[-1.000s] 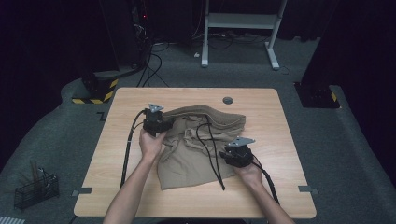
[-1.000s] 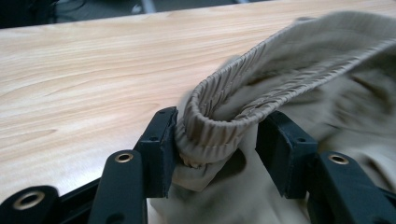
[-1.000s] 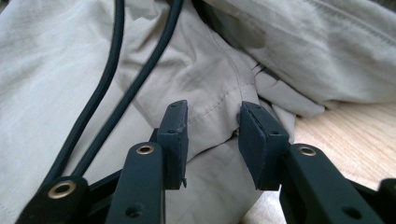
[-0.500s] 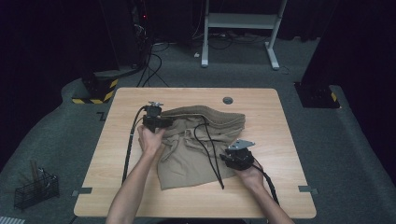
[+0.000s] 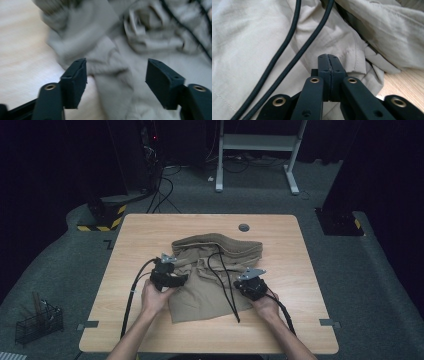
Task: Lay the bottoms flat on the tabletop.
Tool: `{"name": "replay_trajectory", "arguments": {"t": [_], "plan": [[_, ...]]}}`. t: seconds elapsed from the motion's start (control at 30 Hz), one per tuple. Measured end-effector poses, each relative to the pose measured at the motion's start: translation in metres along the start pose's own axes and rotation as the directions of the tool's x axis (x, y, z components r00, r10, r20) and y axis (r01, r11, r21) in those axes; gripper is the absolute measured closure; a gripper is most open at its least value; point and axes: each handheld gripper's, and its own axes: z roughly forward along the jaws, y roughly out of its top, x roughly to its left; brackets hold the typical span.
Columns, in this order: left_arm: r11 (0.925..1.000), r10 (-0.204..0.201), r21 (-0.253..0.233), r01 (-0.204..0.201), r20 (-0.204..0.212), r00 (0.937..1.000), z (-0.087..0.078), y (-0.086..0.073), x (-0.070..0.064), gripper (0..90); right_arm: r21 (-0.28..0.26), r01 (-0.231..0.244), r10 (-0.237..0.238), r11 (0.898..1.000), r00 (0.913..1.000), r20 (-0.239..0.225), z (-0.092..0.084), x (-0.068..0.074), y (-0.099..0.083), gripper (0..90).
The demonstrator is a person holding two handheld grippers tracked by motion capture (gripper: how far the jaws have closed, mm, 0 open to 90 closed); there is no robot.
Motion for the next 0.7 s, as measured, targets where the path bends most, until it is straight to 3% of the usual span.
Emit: {"name": "replay_trajectory", "arguments": {"t": [0.07,0.23,0.33,0.47,0.5,0.63,0.7], "plan": [[1.0,0.009,0.003,-0.009,0.004,0.9999,0.009,-0.007,-0.001,52.2,-0.005,-0.001,0.001,1.0,1.0,-0.006,-0.002,0.0,0.002,89.8],[0.9978,0.049,0.045,-0.048,-0.026,0.9985,0.022,-0.015,0.0,76.1,-0.04,-0.019,0.02,0.999,0.9998,0.008,-0.018,-0.005,0.001,88.8],[0.9977,0.045,0.052,-0.043,-0.032,0.9985,0.021,-0.016,0.003,86.8,-0.061,-0.035,0.038,0.998,0.9987,0.035,-0.018,-0.005,-0.001,66.3],[0.9979,0.034,0.055,-0.033,-0.023,0.9991,0.022,-0.017,0.006,88.2,-0.055,-0.045,0.046,0.997,0.9987,0.021,-0.003,-0.002,0.003,57.1],[0.998,0.032,0.055,-0.031,-0.022,0.9993,0.022,-0.017,0.006,88.4,-0.047,-0.046,0.046,0.998,0.9988,0.014,0.001,-0.001,0.005,58.6],[0.9986,0.02,0.05,-0.019,-0.014,0.9997,0.02,-0.017,0.009,88.6,-0.02,-0.046,0.045,0.999,0.9985,-0.031,0.013,0.0,0.009,86.2],[0.9988,0.018,0.046,-0.018,-0.017,0.9997,0.018,-0.018,0.012,88.8,-0.007,-0.014,0.014,1.0,0.9996,-0.026,0.009,0.002,0.01,88.9]]}}
